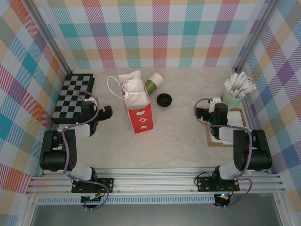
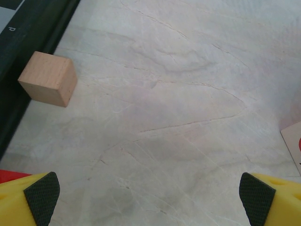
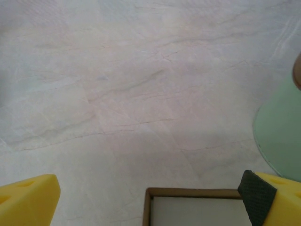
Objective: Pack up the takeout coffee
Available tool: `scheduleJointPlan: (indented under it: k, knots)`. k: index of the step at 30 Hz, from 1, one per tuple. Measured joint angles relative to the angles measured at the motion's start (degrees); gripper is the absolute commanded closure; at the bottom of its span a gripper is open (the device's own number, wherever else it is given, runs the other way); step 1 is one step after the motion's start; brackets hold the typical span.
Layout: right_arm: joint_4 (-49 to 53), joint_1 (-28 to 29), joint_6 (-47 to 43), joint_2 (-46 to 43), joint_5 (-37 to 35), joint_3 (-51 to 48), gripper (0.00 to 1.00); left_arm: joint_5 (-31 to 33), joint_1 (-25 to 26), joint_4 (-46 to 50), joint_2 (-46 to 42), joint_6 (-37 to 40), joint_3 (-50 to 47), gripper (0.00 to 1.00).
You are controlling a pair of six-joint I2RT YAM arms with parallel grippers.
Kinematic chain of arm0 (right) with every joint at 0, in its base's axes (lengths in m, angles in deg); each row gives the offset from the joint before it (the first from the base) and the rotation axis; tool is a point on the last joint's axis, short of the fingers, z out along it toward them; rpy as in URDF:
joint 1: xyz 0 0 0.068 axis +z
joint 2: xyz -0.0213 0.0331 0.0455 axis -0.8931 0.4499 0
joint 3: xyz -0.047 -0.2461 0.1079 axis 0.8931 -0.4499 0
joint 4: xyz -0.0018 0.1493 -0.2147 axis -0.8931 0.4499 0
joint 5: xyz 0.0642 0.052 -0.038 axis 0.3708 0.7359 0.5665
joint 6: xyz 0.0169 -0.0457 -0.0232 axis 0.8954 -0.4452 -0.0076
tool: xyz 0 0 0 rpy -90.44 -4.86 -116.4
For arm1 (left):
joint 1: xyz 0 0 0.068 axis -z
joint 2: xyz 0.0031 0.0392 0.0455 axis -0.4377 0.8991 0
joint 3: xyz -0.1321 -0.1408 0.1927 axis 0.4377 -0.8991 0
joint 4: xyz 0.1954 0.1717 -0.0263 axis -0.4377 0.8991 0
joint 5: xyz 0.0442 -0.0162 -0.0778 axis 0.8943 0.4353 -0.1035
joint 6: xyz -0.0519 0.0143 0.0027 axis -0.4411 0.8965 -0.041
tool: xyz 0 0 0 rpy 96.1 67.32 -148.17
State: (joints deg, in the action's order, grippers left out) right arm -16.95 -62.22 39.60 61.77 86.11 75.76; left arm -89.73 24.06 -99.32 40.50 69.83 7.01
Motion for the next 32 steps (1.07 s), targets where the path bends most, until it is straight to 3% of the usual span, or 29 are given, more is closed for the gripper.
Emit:
scheduleJointPlan:
  k: [10, 16, 19, 32]
  knots:
    - [-8.0, -0.1, 0.1, 1.4, 3.2, -4.1, 0.00, 1.3, 2.6, -3.1, -4.3, 0.9, -4.9, 0.00]
    - [-9.1, -0.4, 0.1, 1.4, 3.7, -4.1, 0.00, 2.9, 3.1, -9.5, 0.0, 2.1, -5.1, 0.00]
    - [-9.3, -0.4, 0.1, 1.4, 3.7, -4.1, 0.00, 5.1, 3.6, -17.5, 1.4, 2.3, -9.7, 0.00]
    - [-9.3, -0.4, 0.1, 1.4, 3.9, -4.1, 0.00, 12.0, 5.7, -21.0, 2.4, 3.0, -11.1, 0.00]
